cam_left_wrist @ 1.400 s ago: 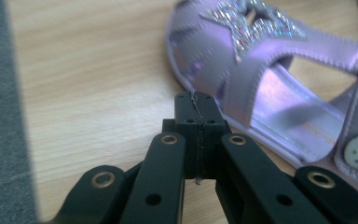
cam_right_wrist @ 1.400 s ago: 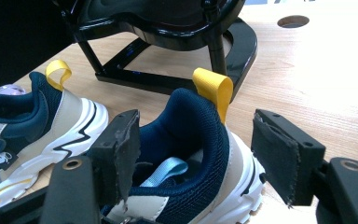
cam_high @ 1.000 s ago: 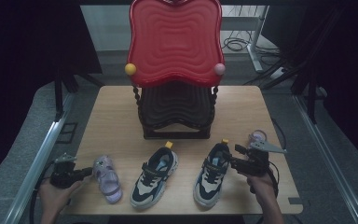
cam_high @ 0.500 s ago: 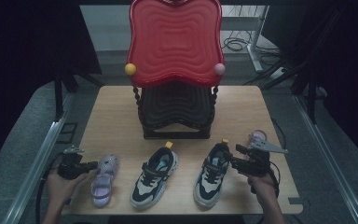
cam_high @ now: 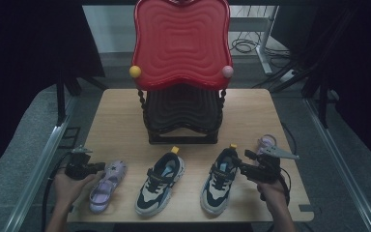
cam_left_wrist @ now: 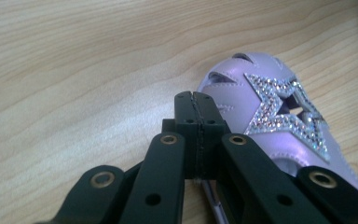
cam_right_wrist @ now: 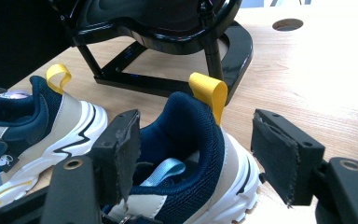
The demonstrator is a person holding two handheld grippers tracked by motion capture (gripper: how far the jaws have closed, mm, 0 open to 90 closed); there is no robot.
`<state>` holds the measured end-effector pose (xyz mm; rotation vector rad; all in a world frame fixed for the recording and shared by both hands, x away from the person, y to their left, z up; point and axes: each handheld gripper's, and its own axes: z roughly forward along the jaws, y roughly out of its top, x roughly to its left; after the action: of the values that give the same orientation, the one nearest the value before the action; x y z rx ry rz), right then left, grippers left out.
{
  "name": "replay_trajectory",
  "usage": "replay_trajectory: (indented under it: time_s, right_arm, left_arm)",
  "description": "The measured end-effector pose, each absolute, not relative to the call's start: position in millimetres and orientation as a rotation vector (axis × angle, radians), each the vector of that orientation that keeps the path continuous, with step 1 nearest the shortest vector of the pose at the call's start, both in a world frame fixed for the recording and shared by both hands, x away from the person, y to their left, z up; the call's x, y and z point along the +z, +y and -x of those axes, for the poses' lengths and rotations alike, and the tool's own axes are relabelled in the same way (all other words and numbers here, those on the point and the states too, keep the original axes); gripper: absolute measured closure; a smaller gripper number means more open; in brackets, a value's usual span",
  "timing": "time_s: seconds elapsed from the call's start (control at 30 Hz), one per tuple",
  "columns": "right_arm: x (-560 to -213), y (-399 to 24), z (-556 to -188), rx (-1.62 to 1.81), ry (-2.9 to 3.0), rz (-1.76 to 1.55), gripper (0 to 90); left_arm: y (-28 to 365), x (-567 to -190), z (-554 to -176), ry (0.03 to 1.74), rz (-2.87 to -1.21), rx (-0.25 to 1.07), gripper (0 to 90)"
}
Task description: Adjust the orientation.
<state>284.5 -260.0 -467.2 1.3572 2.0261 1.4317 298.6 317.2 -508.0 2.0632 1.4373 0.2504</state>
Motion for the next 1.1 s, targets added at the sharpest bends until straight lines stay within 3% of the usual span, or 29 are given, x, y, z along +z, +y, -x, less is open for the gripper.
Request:
replay_trajectory:
  time_s: [0.8, 0.9, 0.93, 0.97, 1.1]
  right_arm:
    - [-460, -251, -278, 1.439, 2.030, -1.325, 32.9]
    - [-460, -251, -279, 1.440, 2.030, -1.325, 32.9]
    - [-460, -250, -280, 1.442, 2.030, -1.328, 33.0]
    - [-460, -248, -282, 1.447, 2.029, -1.329, 33.0]
    - [-456, -240, -287, 1.439, 2.049, -1.305, 32.9]
  left_arm:
    - [310, -497, -310, 1.354, -2.030, 0.267, 86.0]
    - [309, -488, -305, 1.337, -1.981, 0.334, 80.2]
    - [303, -479, -298, 1.307, -1.918, 0.403, 67.4]
    - [299, -476, -296, 1.283, -1.891, 0.419, 61.8]
    - [285, -463, -292, 1.209, -1.826, 0.416, 52.7]
